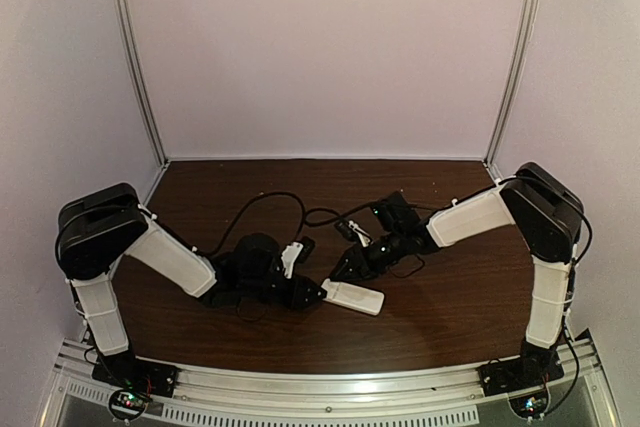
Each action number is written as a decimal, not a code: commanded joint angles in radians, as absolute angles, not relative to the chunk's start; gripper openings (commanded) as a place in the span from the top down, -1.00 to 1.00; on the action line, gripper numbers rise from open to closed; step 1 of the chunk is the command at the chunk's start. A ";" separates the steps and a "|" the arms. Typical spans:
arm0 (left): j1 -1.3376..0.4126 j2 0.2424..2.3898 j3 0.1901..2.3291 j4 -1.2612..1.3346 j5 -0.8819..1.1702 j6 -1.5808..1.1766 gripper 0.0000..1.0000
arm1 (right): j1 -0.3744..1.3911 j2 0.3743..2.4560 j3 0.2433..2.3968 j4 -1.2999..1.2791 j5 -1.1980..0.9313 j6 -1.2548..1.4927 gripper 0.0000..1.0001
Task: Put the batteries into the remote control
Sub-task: Adjust the battery cover on the remote control without the battery cover.
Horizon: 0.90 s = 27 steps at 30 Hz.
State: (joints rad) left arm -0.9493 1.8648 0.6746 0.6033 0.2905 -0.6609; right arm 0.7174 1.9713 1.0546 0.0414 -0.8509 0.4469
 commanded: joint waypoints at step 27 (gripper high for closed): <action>-0.973 1.896 0.743 0.540 0.249 -0.550 0.23 | 0.709 1.969 1.063 0.041 -0.876 0.440 0.24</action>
